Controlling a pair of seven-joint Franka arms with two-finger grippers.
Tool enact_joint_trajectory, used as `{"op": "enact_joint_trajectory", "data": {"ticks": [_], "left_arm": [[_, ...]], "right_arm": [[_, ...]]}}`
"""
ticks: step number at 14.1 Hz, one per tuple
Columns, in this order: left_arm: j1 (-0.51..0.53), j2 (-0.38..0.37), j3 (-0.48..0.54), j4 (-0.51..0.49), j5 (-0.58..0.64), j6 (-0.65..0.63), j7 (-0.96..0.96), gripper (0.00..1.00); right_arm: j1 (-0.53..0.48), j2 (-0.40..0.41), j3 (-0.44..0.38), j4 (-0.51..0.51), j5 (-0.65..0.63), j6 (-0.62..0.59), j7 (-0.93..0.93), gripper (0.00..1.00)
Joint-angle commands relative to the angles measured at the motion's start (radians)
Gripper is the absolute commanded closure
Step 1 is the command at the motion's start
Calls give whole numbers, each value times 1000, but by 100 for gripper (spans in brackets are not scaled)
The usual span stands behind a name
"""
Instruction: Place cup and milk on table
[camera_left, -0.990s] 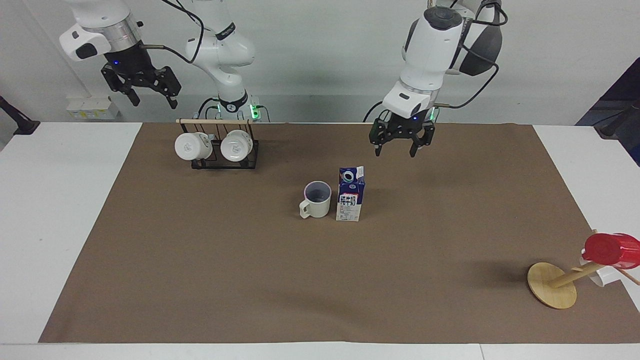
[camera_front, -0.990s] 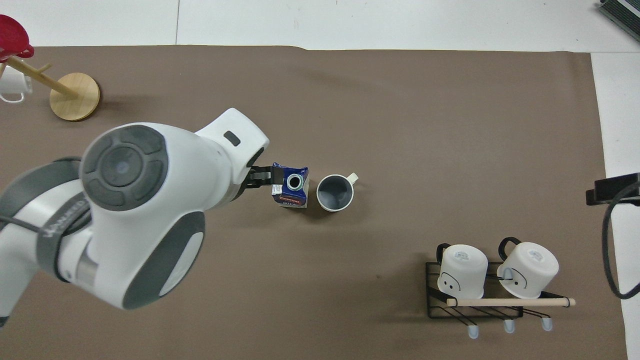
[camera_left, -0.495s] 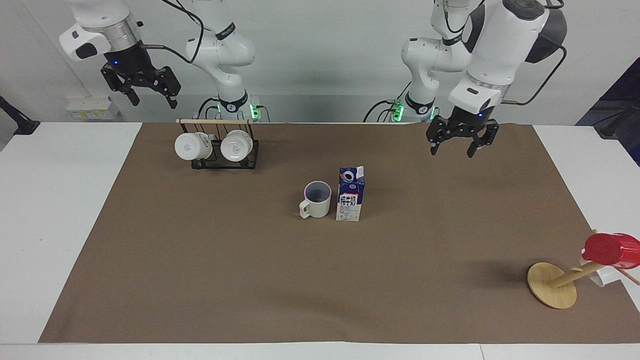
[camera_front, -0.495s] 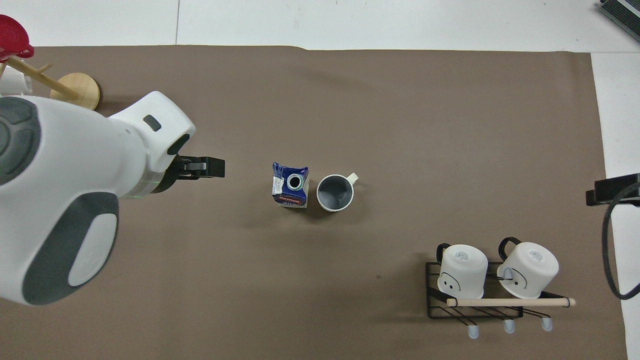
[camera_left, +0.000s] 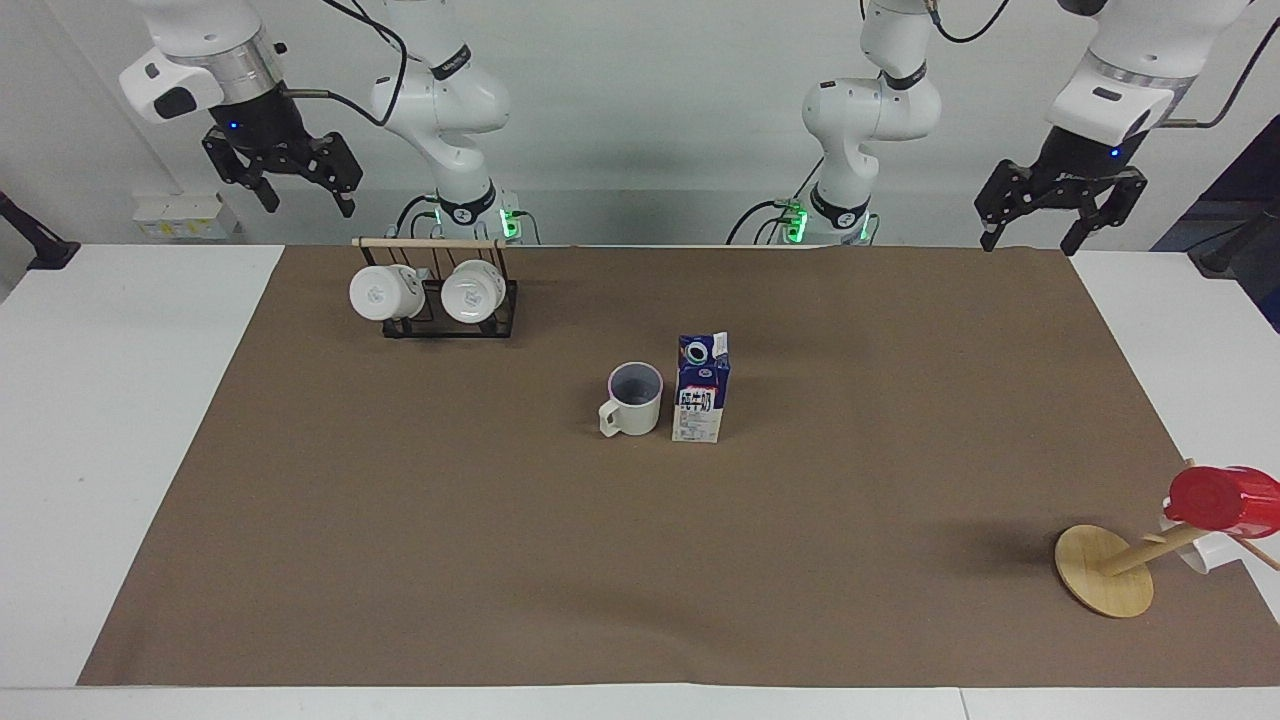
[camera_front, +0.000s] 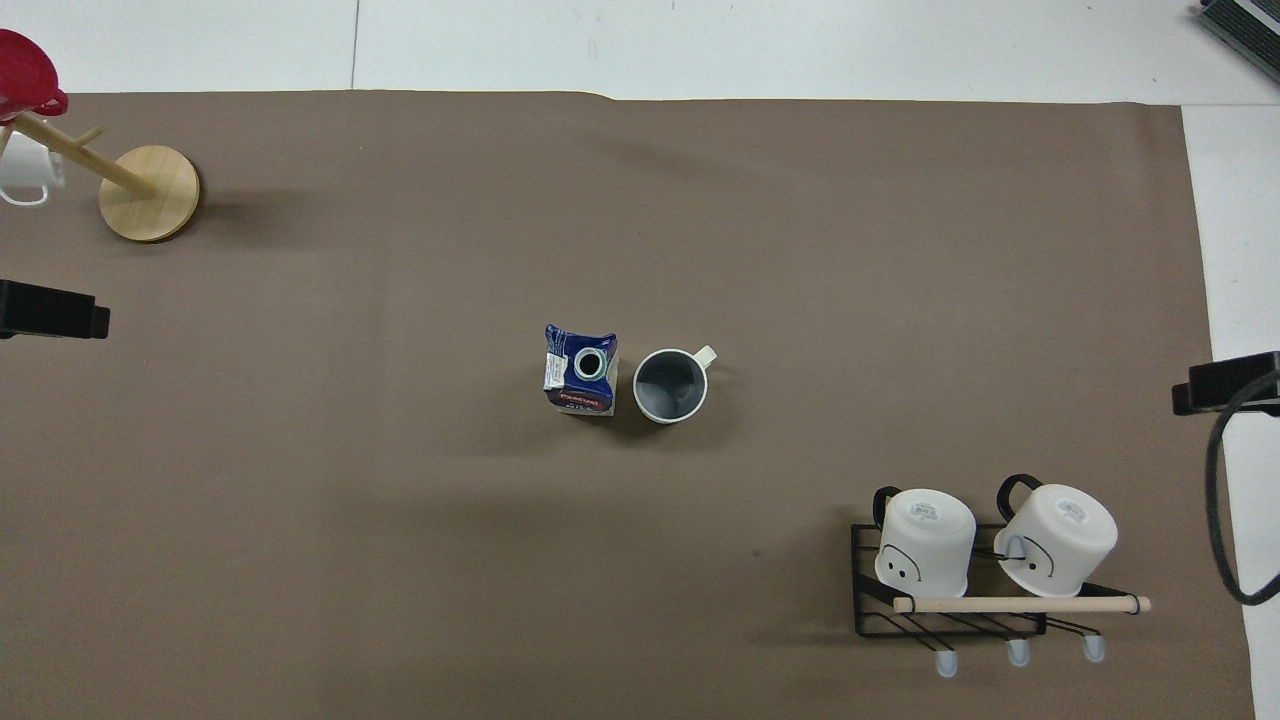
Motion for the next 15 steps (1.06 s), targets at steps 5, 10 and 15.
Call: {"op": "enact_joint_trajectory", "data": {"ticks": [5,10,15], "left_arm": [[22,75,-13,116,15,-76,5,0],[25,71,-13,116,21,-69,10,0],[26,66,-13,108,20,-72,9,0]], "right_arm": [[1,-31,1,-39,-28,30,-39,0],[1,-31,2,-40,-38,45,-41,0],[1,-31,2,-40,-31,42,-37,0]]}}
